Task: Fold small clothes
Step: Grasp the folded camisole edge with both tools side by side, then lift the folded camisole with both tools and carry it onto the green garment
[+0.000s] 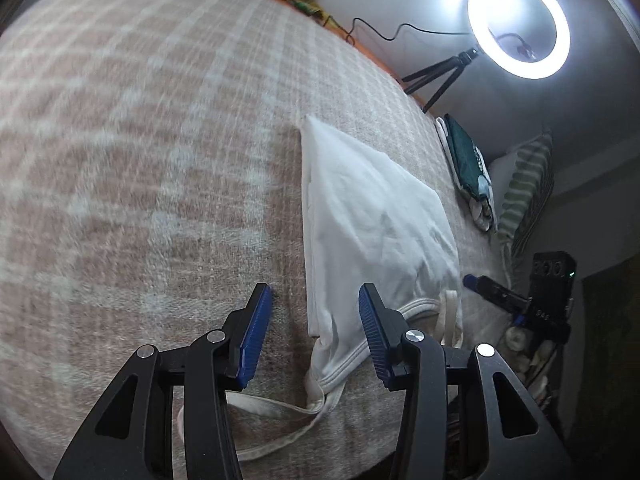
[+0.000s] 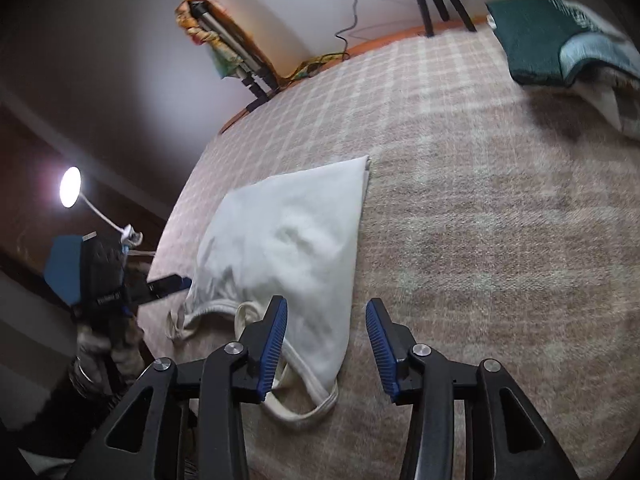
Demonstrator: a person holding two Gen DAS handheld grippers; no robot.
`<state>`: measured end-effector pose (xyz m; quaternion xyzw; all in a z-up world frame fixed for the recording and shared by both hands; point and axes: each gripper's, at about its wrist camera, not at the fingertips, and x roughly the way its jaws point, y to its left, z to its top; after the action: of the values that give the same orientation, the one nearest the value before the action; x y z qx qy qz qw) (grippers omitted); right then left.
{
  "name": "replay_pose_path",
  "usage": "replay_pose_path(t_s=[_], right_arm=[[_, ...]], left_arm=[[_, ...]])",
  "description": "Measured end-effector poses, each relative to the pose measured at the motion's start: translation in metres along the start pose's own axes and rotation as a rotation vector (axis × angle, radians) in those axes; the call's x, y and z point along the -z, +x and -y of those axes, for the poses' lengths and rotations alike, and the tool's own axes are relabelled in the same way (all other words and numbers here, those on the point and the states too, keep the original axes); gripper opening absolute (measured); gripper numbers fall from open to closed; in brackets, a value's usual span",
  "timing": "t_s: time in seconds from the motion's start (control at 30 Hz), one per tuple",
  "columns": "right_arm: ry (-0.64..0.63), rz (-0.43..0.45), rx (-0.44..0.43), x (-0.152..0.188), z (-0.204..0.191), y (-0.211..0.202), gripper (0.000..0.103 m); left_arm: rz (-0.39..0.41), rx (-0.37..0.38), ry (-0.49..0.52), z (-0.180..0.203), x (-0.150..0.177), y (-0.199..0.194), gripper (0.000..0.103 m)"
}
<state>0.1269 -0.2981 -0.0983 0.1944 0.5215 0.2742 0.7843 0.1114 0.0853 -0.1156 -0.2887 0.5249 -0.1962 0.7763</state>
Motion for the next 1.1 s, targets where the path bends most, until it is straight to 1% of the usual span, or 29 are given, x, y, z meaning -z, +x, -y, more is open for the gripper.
replay_pose_path(t_s=[0.1, 0.23, 0.4, 0.57, 0.63, 0.67, 0.7, 0.73, 0.77, 0.8, 0.83, 0.9, 0.93, 1.0, 1.1], right_arm=[[0.061, -0.012, -0.052, -0.005, 0.01, 0.012, 0.044], [0.098, -0.02, -0.07, -0.009, 0.015, 0.025, 0.044], [0.094, -0.02, -0.094, -0.013, 0.014, 0.032, 0.044], [0.144, -0.007, -0.161, -0.016, 0.015, 0.043, 0.042], [0.147, -0.013, -0.165, -0.016, 0.014, 0.046, 0.036], [0.145, -0.017, -0.166, -0.016, 0.012, 0.048, 0.035], [0.143, -0.019, -0.167, -0.016, 0.01, 0.05, 0.033], [0.141, -0.024, -0.164, -0.017, 0.007, 0.053, 0.029], [0.135, -0.026, -0.151, -0.017, 0.004, 0.055, 0.026], [0.127, -0.026, -0.135, -0.017, 0.001, 0.056, 0.022], [0.115, -0.022, -0.114, -0.018, -0.002, 0.056, 0.018], [0.093, -0.015, -0.09, -0.019, -0.009, 0.055, 0.014], [0.082, -0.008, -0.077, -0.02, -0.012, 0.053, 0.011], [0.057, 0.003, -0.043, -0.022, -0.02, 0.051, 0.009], [0.003, 0.017, 0.016, -0.024, -0.033, 0.048, 0.007]], left_arm=[[0.013, 0.033, -0.048, -0.004, -0.005, 0.0, 0.044], [0.01, 0.065, -0.082, -0.006, -0.012, 0.004, 0.044], [0.004, 0.087, -0.066, 0.001, -0.017, 0.014, 0.044], [0.013, 0.113, -0.052, 0.01, -0.02, 0.024, 0.044], [0.013, 0.11, -0.038, 0.015, -0.022, 0.027, 0.044], [0.012, 0.113, -0.034, 0.015, -0.022, 0.028, 0.041], [0.006, 0.116, -0.029, 0.018, -0.023, 0.031, 0.041], [0.009, 0.109, -0.021, 0.02, -0.024, 0.032, 0.041], [0.009, 0.092, -0.009, 0.022, -0.024, 0.033, 0.035], [0.009, 0.074, 0.002, 0.024, -0.025, 0.034, 0.027], [0.013, 0.054, 0.016, 0.025, -0.025, 0.035, 0.023], [0.015, 0.036, 0.033, 0.028, -0.023, 0.037, 0.018], [0.018, 0.025, 0.049, 0.031, -0.022, 0.038, 0.016], [0.032, -0.011, 0.098, 0.04, -0.02, 0.037, 0.013], [0.062, -0.057, 0.167, 0.05, -0.016, 0.032, 0.011]])
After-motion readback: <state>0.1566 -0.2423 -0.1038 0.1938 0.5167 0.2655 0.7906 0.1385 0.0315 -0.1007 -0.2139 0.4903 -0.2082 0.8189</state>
